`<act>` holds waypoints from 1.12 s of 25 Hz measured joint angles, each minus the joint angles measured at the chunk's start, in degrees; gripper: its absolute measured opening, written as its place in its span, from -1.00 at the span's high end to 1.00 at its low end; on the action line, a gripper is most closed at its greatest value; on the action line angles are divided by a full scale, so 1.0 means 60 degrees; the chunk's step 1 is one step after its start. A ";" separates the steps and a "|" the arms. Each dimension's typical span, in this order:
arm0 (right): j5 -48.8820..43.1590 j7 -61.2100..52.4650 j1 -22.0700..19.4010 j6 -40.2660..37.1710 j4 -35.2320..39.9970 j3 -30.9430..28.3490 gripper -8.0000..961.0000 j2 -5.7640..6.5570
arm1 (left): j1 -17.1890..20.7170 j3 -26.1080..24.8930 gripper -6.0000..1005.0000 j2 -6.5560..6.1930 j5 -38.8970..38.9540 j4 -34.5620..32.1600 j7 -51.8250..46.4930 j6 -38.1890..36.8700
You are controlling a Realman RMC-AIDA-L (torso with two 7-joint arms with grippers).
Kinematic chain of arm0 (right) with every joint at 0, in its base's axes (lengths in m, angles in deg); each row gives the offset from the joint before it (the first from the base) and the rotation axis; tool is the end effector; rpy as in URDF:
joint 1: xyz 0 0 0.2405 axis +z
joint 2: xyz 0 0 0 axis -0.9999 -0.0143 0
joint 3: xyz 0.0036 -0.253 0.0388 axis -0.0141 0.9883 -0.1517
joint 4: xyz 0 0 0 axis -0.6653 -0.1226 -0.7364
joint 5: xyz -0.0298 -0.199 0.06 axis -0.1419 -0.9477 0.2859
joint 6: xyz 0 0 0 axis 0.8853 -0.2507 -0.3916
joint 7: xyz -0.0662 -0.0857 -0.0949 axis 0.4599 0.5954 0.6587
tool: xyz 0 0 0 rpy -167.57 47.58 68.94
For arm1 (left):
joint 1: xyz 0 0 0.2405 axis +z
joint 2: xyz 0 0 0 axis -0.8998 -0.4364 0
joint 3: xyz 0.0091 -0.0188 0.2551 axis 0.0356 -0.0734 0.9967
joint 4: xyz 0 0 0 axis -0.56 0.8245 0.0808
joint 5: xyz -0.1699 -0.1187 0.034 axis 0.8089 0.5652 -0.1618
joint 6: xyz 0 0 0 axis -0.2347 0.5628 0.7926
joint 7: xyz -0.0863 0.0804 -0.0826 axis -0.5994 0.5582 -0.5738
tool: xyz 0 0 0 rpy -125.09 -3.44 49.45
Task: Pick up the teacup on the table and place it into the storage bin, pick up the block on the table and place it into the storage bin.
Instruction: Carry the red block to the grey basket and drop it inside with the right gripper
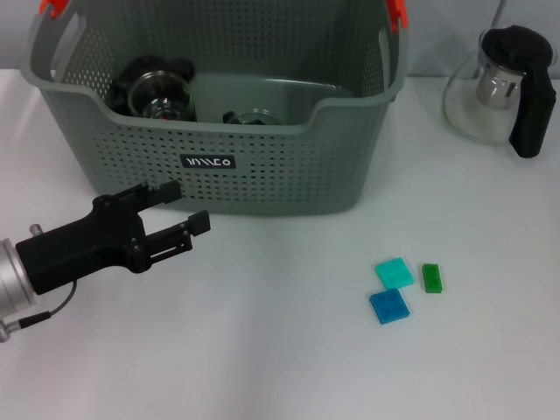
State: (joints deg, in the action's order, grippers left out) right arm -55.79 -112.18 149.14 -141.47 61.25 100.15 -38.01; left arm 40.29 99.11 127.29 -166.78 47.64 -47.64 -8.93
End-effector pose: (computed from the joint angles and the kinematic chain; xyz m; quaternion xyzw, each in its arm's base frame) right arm -0.0068 0.4424 0.0749 -0.9438 0.1481 0.1773 0.2362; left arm -0.3040 0.2826 0.0004 -0.8791 -0.2523 -0.3374 0.2230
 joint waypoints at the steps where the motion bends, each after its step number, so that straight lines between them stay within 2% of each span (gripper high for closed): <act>1: -0.0627 -0.0159 0.0293 0.0168 -0.0042 0.0153 0.55 -0.0095 | 0.0002 -0.0002 -0.43 -0.0001 0.0000 -0.0001 -0.0009 0.0000; 3: -0.1890 -0.0497 0.0792 0.0651 -0.0276 0.0758 0.55 -0.0223 | 0.0002 0.0000 -0.43 0.0007 0.0000 0.0000 -0.0016 0.0000; 6: -0.2937 -0.1063 0.1241 0.1663 -0.0995 0.1996 0.55 -0.0244 | 0.0002 0.0002 -0.43 0.0040 0.0000 -0.0001 -0.0018 -0.0001; 8: -0.3286 -0.1267 0.1491 0.2281 -0.1752 0.2614 0.55 -0.0243 | 0.0003 0.0001 -0.43 0.0059 0.0000 -0.0001 -0.0018 -0.0003; 9: -0.3384 -0.1318 0.1775 0.2892 -0.2719 0.3016 0.55 -0.0225 | 0.0003 0.0002 -0.43 0.0065 0.0000 0.0000 -0.0018 -0.0004; 10: -0.3384 -0.1318 0.1775 0.2892 -0.2719 0.3016 0.55 -0.0225 | 0.0007 0.0001 -0.43 0.0068 0.0000 0.0000 -0.0018 -0.0004; 12: -0.3391 -0.1327 0.2208 0.3629 -0.4092 0.3331 0.55 -0.0193 | 0.0015 0.0001 -0.43 0.0075 0.0000 0.0000 -0.0017 -0.0004; 16: -0.3367 -0.1336 0.2774 0.4448 -0.5596 0.3430 0.55 -0.0186 | 0.0017 0.0002 -0.43 0.0086 0.0000 0.0031 -0.0018 -0.0005; 28: -0.3159 -0.1286 0.3127 0.4678 -0.6224 0.3443 0.52 -0.0229 | 0.0010 0.0001 -0.43 0.0088 0.0000 0.0103 -0.0013 0.0095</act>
State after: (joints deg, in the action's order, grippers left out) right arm -74.75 -119.89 167.90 -113.40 23.91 120.81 -39.38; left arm 40.35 99.12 127.82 -166.77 48.26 -47.72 -8.36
